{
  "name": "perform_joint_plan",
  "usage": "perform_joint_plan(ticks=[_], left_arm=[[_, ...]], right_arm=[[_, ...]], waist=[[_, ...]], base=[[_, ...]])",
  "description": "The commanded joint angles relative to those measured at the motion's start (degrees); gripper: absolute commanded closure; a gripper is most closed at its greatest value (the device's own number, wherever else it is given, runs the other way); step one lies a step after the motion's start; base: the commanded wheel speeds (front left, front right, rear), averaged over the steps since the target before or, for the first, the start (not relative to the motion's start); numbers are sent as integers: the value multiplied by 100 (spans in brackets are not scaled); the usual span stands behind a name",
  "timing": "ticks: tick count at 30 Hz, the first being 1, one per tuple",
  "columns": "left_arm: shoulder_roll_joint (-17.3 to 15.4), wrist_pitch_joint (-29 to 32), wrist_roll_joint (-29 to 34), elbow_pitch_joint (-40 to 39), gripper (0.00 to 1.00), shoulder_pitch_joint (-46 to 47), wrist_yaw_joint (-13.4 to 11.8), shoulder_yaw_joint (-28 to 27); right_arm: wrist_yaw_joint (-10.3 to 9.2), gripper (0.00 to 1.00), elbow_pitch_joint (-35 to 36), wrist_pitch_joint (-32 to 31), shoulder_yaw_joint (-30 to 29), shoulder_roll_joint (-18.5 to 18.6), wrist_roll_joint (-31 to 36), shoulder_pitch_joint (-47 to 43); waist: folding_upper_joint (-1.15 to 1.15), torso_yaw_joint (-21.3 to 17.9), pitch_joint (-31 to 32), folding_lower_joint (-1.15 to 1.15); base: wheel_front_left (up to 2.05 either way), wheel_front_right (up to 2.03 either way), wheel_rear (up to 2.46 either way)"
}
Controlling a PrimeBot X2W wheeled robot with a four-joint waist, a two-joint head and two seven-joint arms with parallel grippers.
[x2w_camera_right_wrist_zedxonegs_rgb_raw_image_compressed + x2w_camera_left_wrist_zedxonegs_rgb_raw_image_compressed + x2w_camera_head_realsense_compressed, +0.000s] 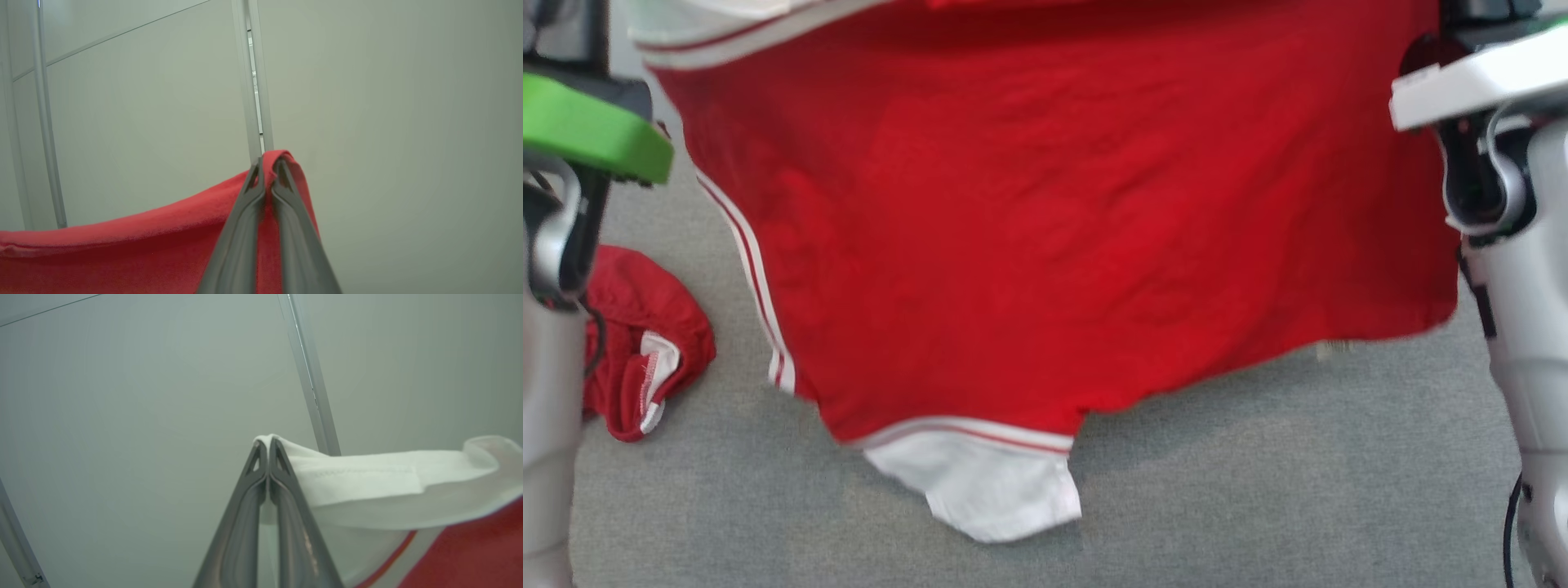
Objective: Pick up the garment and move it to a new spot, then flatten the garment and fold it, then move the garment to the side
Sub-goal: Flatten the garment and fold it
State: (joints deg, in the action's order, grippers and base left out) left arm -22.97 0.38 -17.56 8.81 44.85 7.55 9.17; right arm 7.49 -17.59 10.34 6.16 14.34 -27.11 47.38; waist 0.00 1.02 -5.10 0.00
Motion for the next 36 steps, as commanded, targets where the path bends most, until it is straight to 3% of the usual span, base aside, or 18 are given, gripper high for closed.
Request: perform_joint_plan(ticks=[1, 6, 10, 15, 19, 25, 29, 36], left_arm=[[-49, -117, 44, 153, 100, 409, -12, -18], [22, -723, 131, 1227, 100, 1982, -105, -195], [-74, -1244, 531, 1787, 100, 3245, -88, 13], [181, -1528, 602, 2351, 100, 3713, -72, 162], [391, -1554, 422, 2558, 100, 3075, -92, 3], [1018, -1558, 363, 2381, 100, 957, -100, -380], [1478, -1558, 332, 2413, 100, -459, -66, -679], [1823, -1551, 466, 2405, 100, -2124, -31, -798]], right_arm=[[0, 100, -125, -9, 40, 65, 105, 396], [-4, 100, -875, 213, -115, 188, 541, 2172], [-4, 100, -1423, 410, -381, 241, 1043, 3346], [-5, 100, -1935, 478, -701, 376, 1446, 3629], [-6, 100, -2096, 483, -678, 463, 1587, 2987], [-8, 100, -2140, 486, -499, 630, 1366, 1258], [-11, 100, -2044, 486, -849, 554, 1043, 51], [-12, 100, -1692, 487, -1096, 228, 716, -1661]], waist=[[0, 161, -1089, 0], [0, 253, -1978, 0], [0, 334, -2351, 0], [0, 479, -2550, 0], [0, 508, -2684, 0], [0, 496, -2558, 0], [0, 442, -2196, 0], [0, 289, -1279, 0]], base=[[0, 0, 0], [0, 0, 0], [0, 0, 0], [0, 0, 0], [0, 0, 0], [0, 0, 0], [0, 0, 0], [0, 0, 0]])
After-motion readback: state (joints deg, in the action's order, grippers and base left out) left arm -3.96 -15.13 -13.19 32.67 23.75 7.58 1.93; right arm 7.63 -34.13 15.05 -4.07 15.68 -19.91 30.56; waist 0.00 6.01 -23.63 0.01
